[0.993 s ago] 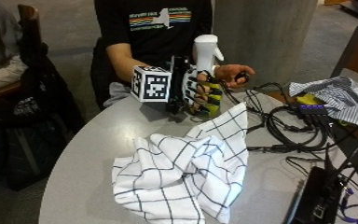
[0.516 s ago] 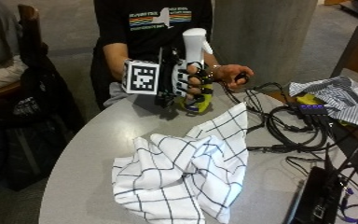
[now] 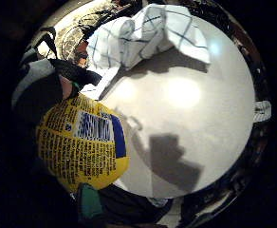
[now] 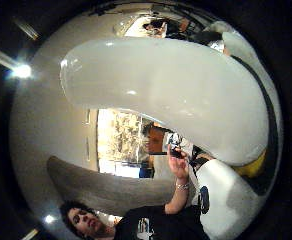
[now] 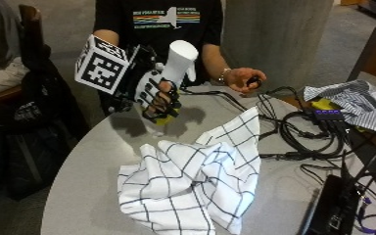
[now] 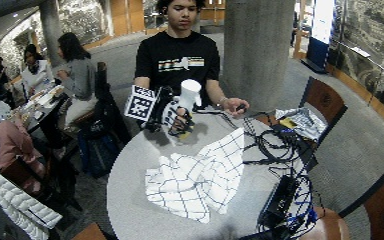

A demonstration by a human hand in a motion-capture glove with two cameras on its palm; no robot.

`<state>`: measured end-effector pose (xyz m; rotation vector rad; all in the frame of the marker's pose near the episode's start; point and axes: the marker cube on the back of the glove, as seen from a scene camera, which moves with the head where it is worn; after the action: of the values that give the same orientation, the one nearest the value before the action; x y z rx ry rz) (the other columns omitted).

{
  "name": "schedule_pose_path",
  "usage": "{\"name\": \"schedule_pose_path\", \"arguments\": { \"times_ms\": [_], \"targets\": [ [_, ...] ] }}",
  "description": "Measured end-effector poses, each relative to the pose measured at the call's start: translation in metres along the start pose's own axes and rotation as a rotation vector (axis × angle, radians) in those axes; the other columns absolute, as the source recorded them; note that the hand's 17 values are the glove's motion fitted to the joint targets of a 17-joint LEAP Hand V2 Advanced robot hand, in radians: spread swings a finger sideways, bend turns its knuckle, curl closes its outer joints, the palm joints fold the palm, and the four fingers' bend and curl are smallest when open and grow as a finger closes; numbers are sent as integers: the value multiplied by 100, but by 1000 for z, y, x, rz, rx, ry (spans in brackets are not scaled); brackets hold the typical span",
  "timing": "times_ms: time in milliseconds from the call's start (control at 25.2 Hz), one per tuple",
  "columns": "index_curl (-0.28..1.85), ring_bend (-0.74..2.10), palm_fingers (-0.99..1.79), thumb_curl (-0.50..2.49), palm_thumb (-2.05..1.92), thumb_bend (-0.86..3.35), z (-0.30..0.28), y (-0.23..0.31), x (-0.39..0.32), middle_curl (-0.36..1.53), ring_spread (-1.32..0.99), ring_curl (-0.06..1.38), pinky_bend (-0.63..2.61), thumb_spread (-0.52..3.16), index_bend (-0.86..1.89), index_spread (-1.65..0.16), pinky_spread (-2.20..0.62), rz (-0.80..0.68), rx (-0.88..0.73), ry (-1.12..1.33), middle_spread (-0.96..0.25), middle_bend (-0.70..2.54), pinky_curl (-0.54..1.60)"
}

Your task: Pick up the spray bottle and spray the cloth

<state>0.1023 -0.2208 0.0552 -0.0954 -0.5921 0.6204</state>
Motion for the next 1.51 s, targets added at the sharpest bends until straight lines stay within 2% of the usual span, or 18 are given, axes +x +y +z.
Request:
{"name": "schedule_pose_path", "arguments": {
  "times_ms": [397, 754, 1509],
  "targets": [
    [35, 41, 111, 63, 103, -3, -30, -41, 4, 47, -3, 38, 40, 47, 13, -18, 0, 215, -172, 314, -6, 22, 37],
    [35, 42, 112, 65, 101, -3, -37, -46, 13, 47, -4, 38, 43, 47, 12, -18, -4, 370, -278, 410, -6, 21, 38],
    [35, 42, 111, 68, 99, -3, -37, -50, 15, 48, -4, 39, 45, 47, 12, -19, -7, 363, -266, 402, -7, 21, 38]
  ]
}}
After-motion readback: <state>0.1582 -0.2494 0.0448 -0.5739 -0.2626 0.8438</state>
